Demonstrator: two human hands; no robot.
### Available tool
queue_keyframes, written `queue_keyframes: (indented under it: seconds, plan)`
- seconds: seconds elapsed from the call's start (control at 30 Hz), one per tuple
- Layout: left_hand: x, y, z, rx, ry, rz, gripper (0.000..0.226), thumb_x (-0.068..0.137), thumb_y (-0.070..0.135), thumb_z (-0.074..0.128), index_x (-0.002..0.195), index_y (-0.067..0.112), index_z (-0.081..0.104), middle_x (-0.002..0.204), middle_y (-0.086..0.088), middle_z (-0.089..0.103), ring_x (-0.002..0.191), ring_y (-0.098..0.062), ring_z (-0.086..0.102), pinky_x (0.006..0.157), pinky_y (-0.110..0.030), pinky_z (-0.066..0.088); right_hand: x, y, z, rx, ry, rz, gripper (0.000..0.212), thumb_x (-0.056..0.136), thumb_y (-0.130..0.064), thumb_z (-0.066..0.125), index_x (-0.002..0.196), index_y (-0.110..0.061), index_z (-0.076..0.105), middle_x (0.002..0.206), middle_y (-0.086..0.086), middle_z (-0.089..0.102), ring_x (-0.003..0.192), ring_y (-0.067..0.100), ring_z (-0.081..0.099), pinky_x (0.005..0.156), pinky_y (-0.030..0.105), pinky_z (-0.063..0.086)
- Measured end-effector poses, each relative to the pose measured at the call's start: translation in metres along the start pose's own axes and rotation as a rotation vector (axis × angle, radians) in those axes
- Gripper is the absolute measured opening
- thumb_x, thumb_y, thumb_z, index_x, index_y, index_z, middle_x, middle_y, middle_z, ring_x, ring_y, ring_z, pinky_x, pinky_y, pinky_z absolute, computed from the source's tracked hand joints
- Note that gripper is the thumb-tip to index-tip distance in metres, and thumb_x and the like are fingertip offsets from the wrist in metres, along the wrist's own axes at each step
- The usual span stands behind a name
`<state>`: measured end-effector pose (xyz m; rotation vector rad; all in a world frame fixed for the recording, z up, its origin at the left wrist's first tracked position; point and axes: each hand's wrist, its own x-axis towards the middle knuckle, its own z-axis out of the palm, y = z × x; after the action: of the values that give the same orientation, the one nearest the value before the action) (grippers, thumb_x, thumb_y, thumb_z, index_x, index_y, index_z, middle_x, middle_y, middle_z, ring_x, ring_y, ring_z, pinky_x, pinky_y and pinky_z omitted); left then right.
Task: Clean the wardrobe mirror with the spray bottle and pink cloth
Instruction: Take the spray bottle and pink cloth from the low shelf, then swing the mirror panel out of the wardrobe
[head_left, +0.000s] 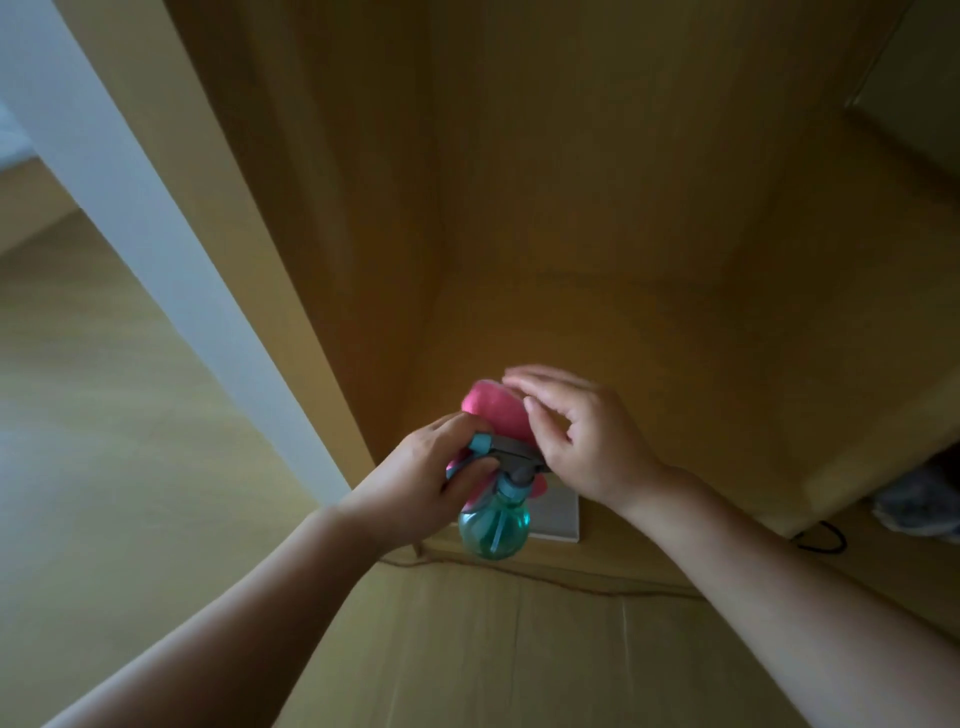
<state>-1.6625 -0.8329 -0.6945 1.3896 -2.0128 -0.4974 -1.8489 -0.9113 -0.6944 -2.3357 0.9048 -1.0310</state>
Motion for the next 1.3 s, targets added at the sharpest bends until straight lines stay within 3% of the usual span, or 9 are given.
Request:
queue_keyframes:
  seconds: [0.23,0.33,0.63,0.73,0.83,0.93,1.1,1.3]
  plan:
    - [0.079,0.126,-0.162,-0.012,0.004,0.010,0.023,0.094,0.014,0.059,0.116,0.006,0.058,0.106,-0.002,0.064,0.094,-0.014,0.064,0.077,-0.032,0.057,0.119,-0.127,-0.134,0.016,-0.071,-0.006,0.025,0.089,-0.003,0.055,0.107,-0.006,0.072,0.107,0.003,0.071,0.100,0.013,0.066,0.092,0.021,0.050]
    - [0.120,0.185,-0.236,0.002,0.011,0.031,0.025,0.095,0.018,0.057,0.119,0.011,0.056,0.109,0.002,0.063,0.097,-0.010,0.062,0.079,-0.029,0.056,0.174,-0.185,-0.198,0.000,-0.051,-0.008,0.026,0.092,-0.008,0.052,0.109,-0.009,0.071,0.107,-0.001,0.071,0.099,0.005,0.064,0.090,0.013,0.047]
    - [0.224,0.335,-0.397,0.043,0.070,0.078,0.020,0.097,0.022,0.053,0.116,0.023,0.054,0.100,0.009,0.063,0.087,-0.003,0.062,0.075,-0.023,0.055,0.298,-0.317,-0.370,-0.146,-0.016,0.026,0.031,0.095,-0.020,0.047,0.117,-0.019,0.068,0.109,-0.007,0.070,0.097,0.001,0.062,0.084,0.009,0.046]
    - [0.245,0.368,-0.422,0.054,0.101,0.089,0.016,0.097,0.025,0.053,0.112,0.020,0.057,0.097,0.007,0.064,0.083,-0.004,0.062,0.072,-0.022,0.055,0.313,-0.343,-0.413,-0.198,0.006,0.024,0.030,0.096,-0.018,0.047,0.117,-0.020,0.068,0.109,-0.006,0.071,0.098,0.004,0.063,0.086,0.018,0.051]
    - [0.260,0.395,-0.435,0.064,0.143,0.140,0.012,0.096,0.024,0.053,0.107,0.021,0.056,0.090,0.011,0.062,0.075,0.000,0.060,0.063,-0.012,0.048,0.316,-0.361,-0.445,-0.252,0.039,0.022,0.029,0.096,-0.017,0.047,0.115,-0.019,0.069,0.109,-0.004,0.071,0.100,0.010,0.064,0.088,0.027,0.052]
    - [0.273,0.417,-0.435,0.054,0.161,0.178,0.010,0.097,0.022,0.051,0.106,0.026,0.052,0.090,0.013,0.061,0.077,0.000,0.059,0.063,-0.011,0.046,0.312,-0.370,-0.469,-0.294,0.091,-0.008,0.029,0.096,-0.016,0.048,0.115,-0.019,0.069,0.110,-0.004,0.071,0.100,0.010,0.063,0.086,0.020,0.049]
    - [0.286,0.442,-0.420,0.044,0.167,0.194,0.014,0.098,0.022,0.048,0.111,0.021,0.052,0.093,0.009,0.062,0.082,-0.006,0.060,0.069,-0.019,0.049,0.295,-0.374,-0.498,-0.365,0.075,-0.012,0.029,0.098,-0.018,0.046,0.119,-0.018,0.066,0.110,-0.002,0.067,0.100,0.011,0.060,0.089,0.028,0.051]
    - [0.302,0.465,-0.405,0.046,0.232,0.136,0.011,0.099,0.024,0.049,0.102,0.015,0.055,0.087,0.003,0.062,0.074,-0.010,0.059,0.061,-0.022,0.045,0.273,-0.370,-0.559,-0.492,0.239,-0.019,0.033,0.098,-0.017,0.048,0.128,-0.010,0.061,0.129,0.004,0.062,0.121,0.015,0.054,0.098,0.014,0.034]
